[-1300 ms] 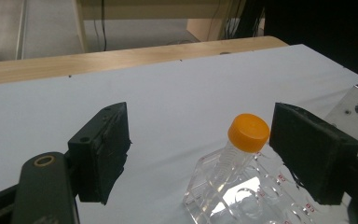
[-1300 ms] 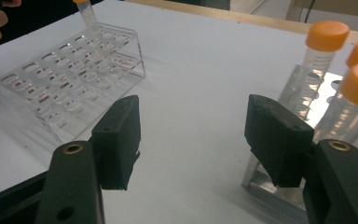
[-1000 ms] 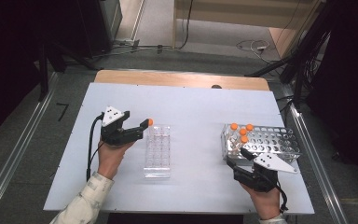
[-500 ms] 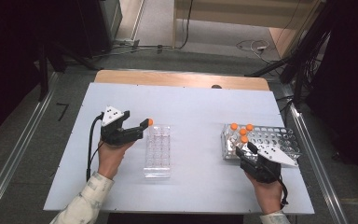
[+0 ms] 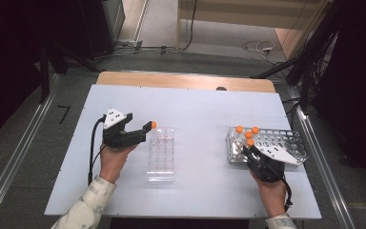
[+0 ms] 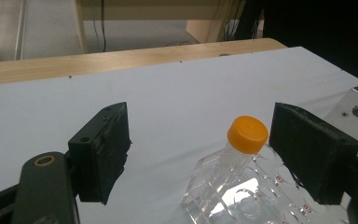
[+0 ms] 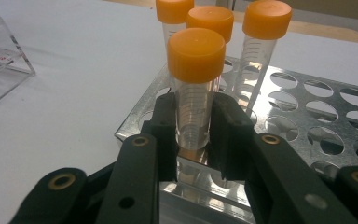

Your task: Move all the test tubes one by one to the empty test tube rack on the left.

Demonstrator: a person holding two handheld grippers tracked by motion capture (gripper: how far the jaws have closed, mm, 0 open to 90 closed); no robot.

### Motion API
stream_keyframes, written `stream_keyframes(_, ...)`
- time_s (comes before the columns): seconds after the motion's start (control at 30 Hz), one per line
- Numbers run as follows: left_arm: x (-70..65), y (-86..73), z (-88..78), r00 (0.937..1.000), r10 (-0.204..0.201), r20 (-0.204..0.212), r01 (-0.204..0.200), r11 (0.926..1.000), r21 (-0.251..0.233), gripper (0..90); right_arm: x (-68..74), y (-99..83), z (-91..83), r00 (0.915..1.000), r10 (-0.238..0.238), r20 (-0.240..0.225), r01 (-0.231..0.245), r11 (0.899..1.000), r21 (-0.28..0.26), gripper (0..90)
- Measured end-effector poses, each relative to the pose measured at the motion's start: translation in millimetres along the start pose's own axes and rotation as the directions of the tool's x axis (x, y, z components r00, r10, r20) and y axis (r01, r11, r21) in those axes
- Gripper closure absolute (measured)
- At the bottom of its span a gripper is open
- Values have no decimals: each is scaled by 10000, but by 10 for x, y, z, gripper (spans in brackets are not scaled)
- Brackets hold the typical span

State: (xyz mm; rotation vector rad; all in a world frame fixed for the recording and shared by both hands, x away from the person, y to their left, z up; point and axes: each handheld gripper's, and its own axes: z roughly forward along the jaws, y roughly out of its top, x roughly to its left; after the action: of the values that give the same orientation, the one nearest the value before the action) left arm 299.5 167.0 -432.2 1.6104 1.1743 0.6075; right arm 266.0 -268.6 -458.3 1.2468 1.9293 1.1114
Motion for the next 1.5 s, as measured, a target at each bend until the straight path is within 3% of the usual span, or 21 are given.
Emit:
stream_keyframes(0.2, 0, 1, -1, 10000, 34, 1, -34, 10000, -11, 204, 0, 18, -29, 9999, 11, 102, -9, 9998, -217, 712)
stream_keyframes(0.53, -33, 14, -11, 9992, 370, -152, -371, 9993, -61, 199, 37, 179, -180, 9995, -122, 276, 154, 9929, -1179, 718)
stream_keyframes(0.7, -70, 40, -34, 9972, 708, -242, -710, 9974, -106, 185, 8, 235, -288, 9997, 99, 239, -61, 9880, -1543, 720)
stream_keyframes(0.97, -117, 85, -75, 9954, 910, -292, -915, 9956, -187, 152, 62, 304, -451, 9999, 147, -72, -159, 9767, -2141, 720)
stream_keyframes(1.23, -195, 126, -122, 9948, 1022, -9, -1022, 9942, -344, 152, 241, 300, -450, 9974, -258, -675, 114, 9783, -2067, 720)
stream_keyframes(1.5, -328, 157, -153, 9916, 1164, 570, -1142, 9926, -418, 152, 476, 248, -327, 9877, -702, -1397, 471, 9856, -1623, 721)
